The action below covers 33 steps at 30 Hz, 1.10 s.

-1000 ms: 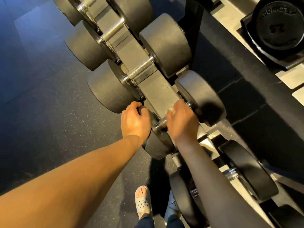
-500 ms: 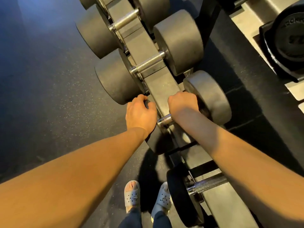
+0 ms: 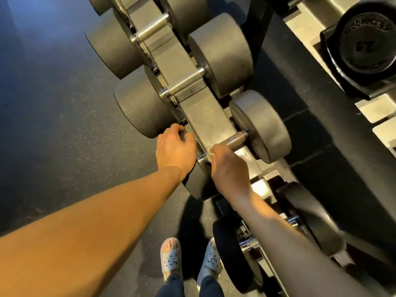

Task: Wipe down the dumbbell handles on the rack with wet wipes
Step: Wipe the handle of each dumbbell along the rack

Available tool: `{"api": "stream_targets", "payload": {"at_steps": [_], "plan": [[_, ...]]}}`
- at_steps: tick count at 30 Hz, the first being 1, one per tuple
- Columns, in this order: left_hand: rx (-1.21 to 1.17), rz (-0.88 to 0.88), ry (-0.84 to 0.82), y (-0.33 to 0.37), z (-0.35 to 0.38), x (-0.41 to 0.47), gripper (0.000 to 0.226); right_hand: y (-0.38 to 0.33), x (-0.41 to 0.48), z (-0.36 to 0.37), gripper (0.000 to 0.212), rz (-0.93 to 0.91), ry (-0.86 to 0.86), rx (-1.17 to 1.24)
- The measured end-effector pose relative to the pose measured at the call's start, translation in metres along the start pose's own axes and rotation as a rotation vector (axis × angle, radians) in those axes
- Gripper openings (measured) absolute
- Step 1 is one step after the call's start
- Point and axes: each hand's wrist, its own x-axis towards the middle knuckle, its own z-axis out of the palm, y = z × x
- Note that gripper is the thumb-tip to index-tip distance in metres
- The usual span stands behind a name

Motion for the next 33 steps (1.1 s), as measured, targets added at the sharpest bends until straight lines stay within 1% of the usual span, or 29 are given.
{"api": "stream_targets", "payload": {"at_steps": [1,2,3,4,5,6,7,8,9,10,11,12,13,14,15,16,18,21,22,24,25,27,29,30,32,33], "plan": [[0.000,-0.002,-0.005,0.000,0.000,0.000,0.042,0.006,-0.014,0.007,0.007,0.116,-0.007,0.154],[-0.001,-0.003,-0.009,0.000,-0.001,0.001,0.042,0.012,-0.022,0.011,0.007,0.303,-0.008,0.338],[-0.004,-0.002,-0.012,0.000,-0.001,0.001,0.043,0.017,-0.024,0.011,0.007,0.531,0.060,0.570],[-0.006,0.001,-0.010,0.000,-0.001,0.001,0.044,0.022,-0.022,0.010,0.007,0.757,0.183,0.859],[-0.005,0.004,-0.006,-0.001,-0.001,0.001,0.045,0.025,-0.018,0.007,0.010,0.938,0.298,1.148],[-0.001,0.004,0.001,-0.001,-0.001,0.001,0.045,0.029,-0.016,0.007,0.012,1.042,0.364,1.356],[0.004,0.003,0.009,0.000,-0.001,0.001,0.045,0.034,-0.011,0.011,0.017,1.082,0.377,1.428],[0.008,0.002,0.016,0.000,-0.001,0.001,0.045,0.034,-0.003,0.013,0.025,1.128,0.354,1.496],[0.009,0.001,0.020,0.000,0.000,0.001,0.044,0.034,0.004,0.012,0.037,1.190,0.324,1.597],[0.006,0.000,0.022,0.000,0.000,0.001,0.043,0.034,0.011,0.011,0.051,1.161,0.248,1.652],[0.004,-0.002,0.023,-0.001,0.000,0.001,0.043,0.035,0.020,0.012,0.057,1.089,0.172,1.765],[0.001,-0.003,0.022,-0.001,0.000,0.002,0.042,0.031,0.026,0.008,0.053,1.021,0.135,1.866],[-0.001,-0.003,0.022,-0.001,0.001,0.002,0.040,0.030,0.033,0.005,0.045,0.999,0.180,1.907],[-0.002,0.002,0.022,-0.002,0.001,0.002,0.038,0.029,0.039,0.005,0.041,1.033,0.247,1.988],[-0.004,0.008,0.022,-0.002,0.000,0.002,0.035,0.027,0.042,0.005,0.040,1.004,0.289,2.068],[-0.008,0.013,0.020,-0.003,0.000,0.003,0.031,0.025,0.044,0.005,0.040,0.996,0.295,2.034],[-0.012,0.020,0.014,-0.002,0.000,0.003,0.025,0.021,0.040,0.004,0.040,0.944,0.295,2.068],[-0.013,0.030,0.018,-0.002,0.000,0.002,0.019,0.025,0.022,0.006,0.044,1.011,0.405,2.104],[-0.009,0.033,0.018,-0.002,0.000,0.002,0.022,0.024,0.017,0.004,0.044,1.041,0.459,2.078],[0.003,0.037,0.026,-0.002,-0.001,0.002,0.036,0.024,0.015,0.005,0.038,1.060,0.525,2.110],[0.007,0.036,0.030,-0.001,-0.001,0.002,0.040,0.022,0.017,0.006,0.035,1.077,0.530,2.133],[0.005,0.031,0.029,-0.001,0.000,0.002,0.041,0.017,0.028,0.003,0.030,1.075,0.476,2.173],[-0.001,0.030,0.026,-0.002,0.000,0.002,0.038,0.014,0.036,0.000,0.037,1.082,0.420,2.144],[-0.002,0.033,0.024,-0.002,0.000,0.003,0.037,0.014,0.035,-0.001,0.038,1.067,0.420,2.126],[-0.002,0.037,0.022,-0.002,-0.001,0.002,0.034,0.016,0.030,0.001,0.027,1.080,0.481,2.078],[0.002,0.038,0.021,-0.002,-0.001,0.002,0.032,0.014,0.029,0.000,0.029,1.107,0.527,2.019]]}}
